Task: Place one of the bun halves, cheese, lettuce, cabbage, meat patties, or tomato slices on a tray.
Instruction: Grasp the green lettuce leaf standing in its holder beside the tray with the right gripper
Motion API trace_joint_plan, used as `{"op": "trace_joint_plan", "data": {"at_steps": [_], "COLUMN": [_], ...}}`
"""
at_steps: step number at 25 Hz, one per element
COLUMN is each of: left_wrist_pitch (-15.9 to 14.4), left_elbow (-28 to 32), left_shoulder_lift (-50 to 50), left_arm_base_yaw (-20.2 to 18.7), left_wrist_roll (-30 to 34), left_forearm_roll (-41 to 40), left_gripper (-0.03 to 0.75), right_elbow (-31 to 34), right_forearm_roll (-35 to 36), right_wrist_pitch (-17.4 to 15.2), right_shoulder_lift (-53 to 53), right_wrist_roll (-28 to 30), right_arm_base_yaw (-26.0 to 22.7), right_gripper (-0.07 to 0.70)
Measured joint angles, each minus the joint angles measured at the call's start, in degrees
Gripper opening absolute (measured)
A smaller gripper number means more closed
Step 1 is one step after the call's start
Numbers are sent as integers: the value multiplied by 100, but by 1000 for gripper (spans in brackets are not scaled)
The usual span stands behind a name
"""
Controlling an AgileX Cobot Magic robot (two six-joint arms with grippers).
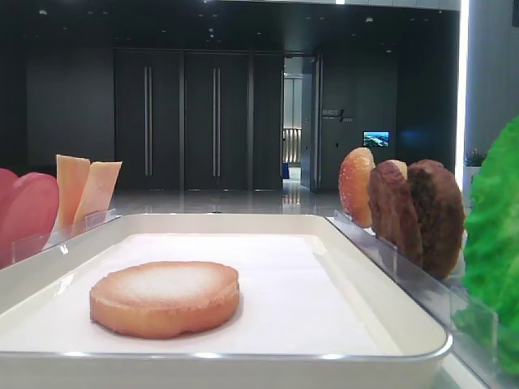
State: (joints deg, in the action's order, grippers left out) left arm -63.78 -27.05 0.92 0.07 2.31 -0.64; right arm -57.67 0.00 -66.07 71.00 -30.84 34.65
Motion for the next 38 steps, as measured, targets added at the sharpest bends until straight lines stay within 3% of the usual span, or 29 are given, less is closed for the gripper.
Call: {"op": "trace_joint_plan", "data": {"at_steps": [7,13,16,38], "left_wrist_pitch": [0,0,0,0], "left_elbow": [0,0,0,0], "left_shoulder_lift": [0,0,0,0], "left_arm_base_yaw": [0,0,0,0], "left_wrist_roll": [0,0,0,0], "left_forearm_roll": [0,0,0,0], "left_gripper": [0,0,0,0], "right_elbow": [132,132,132,132], "right_forearm_roll": [44,125,115,66], "right_wrist_pitch": [166,303,303,240], "right_shoulder_lift": [0,0,0,1025], "right_wrist_roll": [-5,-186,-255,-264], "right_arm_base_yaw": [31,201,237,588], "right_gripper": [351,476,499,481]}}
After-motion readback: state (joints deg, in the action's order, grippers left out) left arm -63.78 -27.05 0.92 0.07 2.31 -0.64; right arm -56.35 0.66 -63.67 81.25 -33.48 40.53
